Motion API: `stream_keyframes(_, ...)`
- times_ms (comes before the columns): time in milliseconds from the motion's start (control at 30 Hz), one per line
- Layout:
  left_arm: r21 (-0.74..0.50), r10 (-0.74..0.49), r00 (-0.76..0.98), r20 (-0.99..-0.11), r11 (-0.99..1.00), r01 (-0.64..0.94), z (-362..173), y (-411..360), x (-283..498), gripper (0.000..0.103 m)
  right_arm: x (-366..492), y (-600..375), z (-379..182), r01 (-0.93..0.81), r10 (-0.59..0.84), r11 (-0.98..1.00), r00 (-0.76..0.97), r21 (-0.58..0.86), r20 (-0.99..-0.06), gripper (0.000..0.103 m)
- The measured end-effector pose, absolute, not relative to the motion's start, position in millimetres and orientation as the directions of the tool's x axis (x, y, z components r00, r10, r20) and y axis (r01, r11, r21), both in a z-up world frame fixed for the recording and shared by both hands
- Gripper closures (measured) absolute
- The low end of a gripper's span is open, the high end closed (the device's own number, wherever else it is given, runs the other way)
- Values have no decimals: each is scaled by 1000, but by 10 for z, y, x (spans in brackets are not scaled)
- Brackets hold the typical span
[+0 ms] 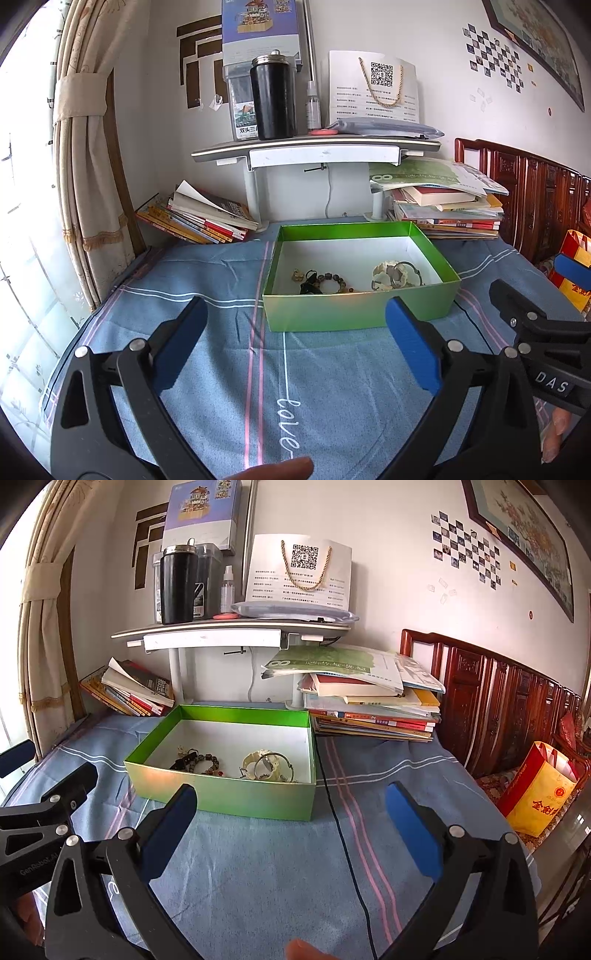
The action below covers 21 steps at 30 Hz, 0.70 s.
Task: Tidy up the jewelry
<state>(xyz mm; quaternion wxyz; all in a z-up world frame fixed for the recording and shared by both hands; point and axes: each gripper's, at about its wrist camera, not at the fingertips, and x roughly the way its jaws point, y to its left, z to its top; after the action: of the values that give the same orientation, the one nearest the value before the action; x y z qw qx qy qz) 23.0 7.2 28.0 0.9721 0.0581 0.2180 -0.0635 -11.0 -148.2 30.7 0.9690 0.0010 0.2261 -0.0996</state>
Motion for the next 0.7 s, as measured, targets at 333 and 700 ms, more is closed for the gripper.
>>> stream_keyframes(333,83,-100,896,-432,985,150,278,77,229,6,-114,-1487,308,194,-194,980,877,-45,-439,3)
stream_keyframes(700,83,-99,896,-432,985,149,273,83,229,6,-116,-1482,307,195,-196,980,877,-46,-439,3)
